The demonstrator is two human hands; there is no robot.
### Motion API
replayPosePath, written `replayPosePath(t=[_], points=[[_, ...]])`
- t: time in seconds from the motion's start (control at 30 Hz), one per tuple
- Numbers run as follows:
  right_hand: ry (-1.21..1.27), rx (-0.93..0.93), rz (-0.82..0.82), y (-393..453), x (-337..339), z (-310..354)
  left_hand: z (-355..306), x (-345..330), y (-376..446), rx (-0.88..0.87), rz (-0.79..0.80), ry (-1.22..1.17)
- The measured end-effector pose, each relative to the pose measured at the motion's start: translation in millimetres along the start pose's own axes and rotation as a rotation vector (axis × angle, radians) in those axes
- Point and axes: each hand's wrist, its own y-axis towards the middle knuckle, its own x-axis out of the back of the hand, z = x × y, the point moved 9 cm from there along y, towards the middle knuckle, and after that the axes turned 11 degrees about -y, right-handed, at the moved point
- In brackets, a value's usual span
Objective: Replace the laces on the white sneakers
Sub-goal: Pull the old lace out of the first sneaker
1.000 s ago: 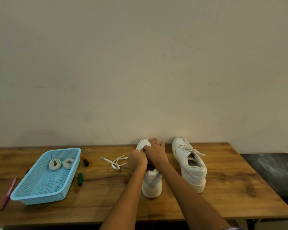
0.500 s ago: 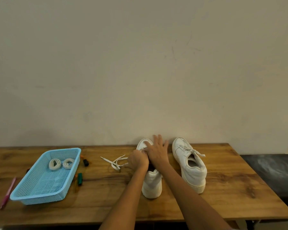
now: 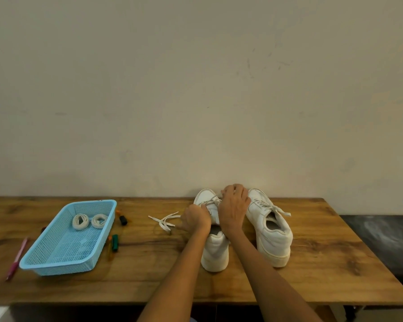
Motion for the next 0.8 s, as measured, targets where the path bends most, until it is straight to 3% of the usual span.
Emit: replayPosePath(t=[0.1,0.23,0.3,0.37,0.53,0.63,0.73,0.8], points=[[0.018,0.036,0.013,0.4,-6.2,1.0,-1.5,-0.8,-1.0,-0.011,0.000,0.032],[-0.146,0.391,0.382,-10.3,-49.9,35.2,-0.4,-2.4,-0.3,-0.004,-0.006,0.016],[-0.160,0.512,0.477,-16.8,-57.1,44.3,-0.5,-2.8,0.2,-0.001,-0.009,0.006],[-0.095,0.474,0.432,-14.9,-51.3,41.0,-0.7,-1.7,0.5,-0.010,-0.012,-0.008],[0.255,-0.088,0.005,-5.9,-14.8,-14.2,-4.0,-0.4,-2.0,-0.045,-0.005,0.005],[0.236,-0.061,-0.066,-5.5,-7.8,-12.8,-3.7,-1.5,-2.3,-0.037,0.002,0.006],[0.016,0.193,0.311,-7.5,-39.1,15.7,-3.1,-2.5,-1.4,-0.032,0.001,-0.025],[-0.087,0.378,0.475,-15.8,-52.0,32.2,-2.6,-2.4,-1.6,-0.025,-0.003,-0.022]])
